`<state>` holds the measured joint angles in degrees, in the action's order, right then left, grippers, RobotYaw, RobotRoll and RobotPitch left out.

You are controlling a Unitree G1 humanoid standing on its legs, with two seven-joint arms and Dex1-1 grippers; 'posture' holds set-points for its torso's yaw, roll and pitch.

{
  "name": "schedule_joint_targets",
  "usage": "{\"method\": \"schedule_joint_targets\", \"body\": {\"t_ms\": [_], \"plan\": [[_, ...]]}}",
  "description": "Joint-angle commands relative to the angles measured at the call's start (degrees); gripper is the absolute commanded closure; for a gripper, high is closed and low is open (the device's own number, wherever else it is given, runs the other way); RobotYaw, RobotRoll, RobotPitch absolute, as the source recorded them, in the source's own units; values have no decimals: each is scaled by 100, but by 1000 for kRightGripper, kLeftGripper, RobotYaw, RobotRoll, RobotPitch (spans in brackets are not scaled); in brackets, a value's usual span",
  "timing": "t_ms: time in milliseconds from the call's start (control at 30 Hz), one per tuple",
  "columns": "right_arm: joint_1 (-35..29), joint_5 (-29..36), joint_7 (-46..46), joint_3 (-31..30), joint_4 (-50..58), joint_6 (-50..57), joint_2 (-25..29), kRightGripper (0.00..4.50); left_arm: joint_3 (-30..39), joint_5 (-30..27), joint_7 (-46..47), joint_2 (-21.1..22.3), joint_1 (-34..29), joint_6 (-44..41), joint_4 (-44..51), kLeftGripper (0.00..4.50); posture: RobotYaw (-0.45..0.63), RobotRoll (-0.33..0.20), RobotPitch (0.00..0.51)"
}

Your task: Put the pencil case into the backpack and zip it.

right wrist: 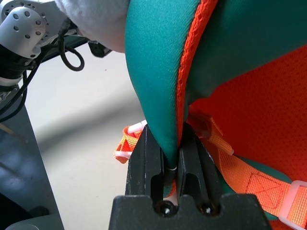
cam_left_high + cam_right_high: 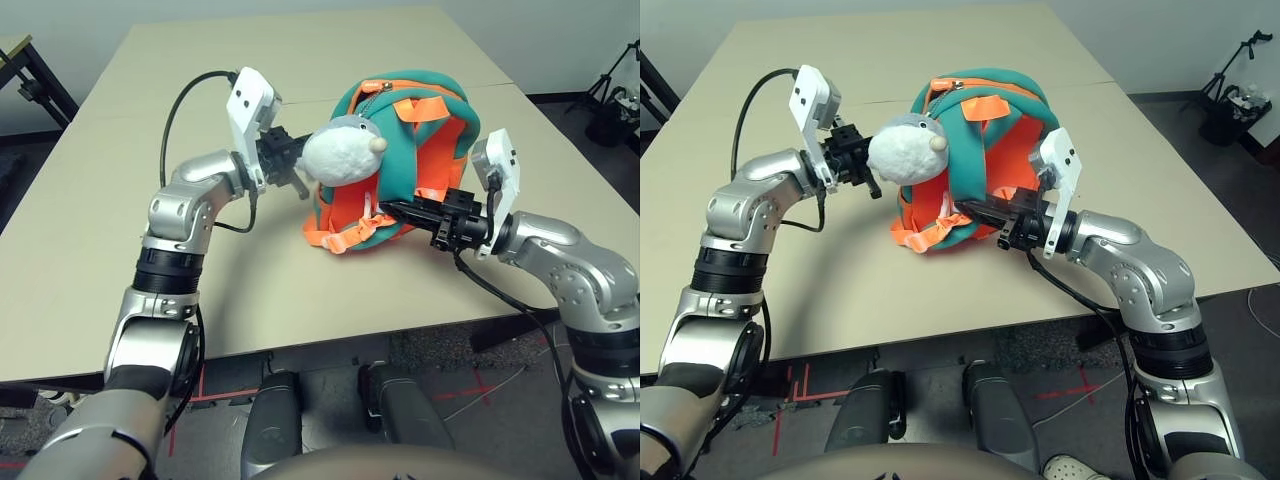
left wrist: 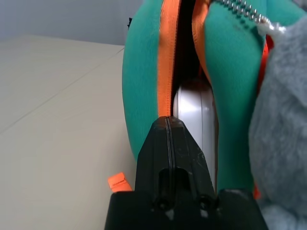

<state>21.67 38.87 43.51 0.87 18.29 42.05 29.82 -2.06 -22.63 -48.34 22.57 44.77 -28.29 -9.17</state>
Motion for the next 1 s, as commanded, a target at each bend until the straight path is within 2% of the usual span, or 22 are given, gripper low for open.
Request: {"method": "schedule_joint_targets", "body": {"t_ms": [33,300,733,933,1000], "plan": [[-49,41,46,-104,176,60,13,4466,-19,31,-33,-81,87,90,-89,4500,-144,0,108],[-10,27,23,-129,152,53,-2,4466,-158,117,-30,-393,112,212,-228,4500,-149,0,108],[99,-34,90,-212,11,-1,-22,4466,416,18,111,263,301,211,-18,4500,-125,0,104],[118,-100,138,-250,-42,-42,-43,4467,1075,-542,272,448,417,-129,310,4500,-117,0,101],[117,-120,156,-259,-53,-51,-50,4467,1430,-1035,366,391,511,-486,421,4321,-113,0,101]]}}
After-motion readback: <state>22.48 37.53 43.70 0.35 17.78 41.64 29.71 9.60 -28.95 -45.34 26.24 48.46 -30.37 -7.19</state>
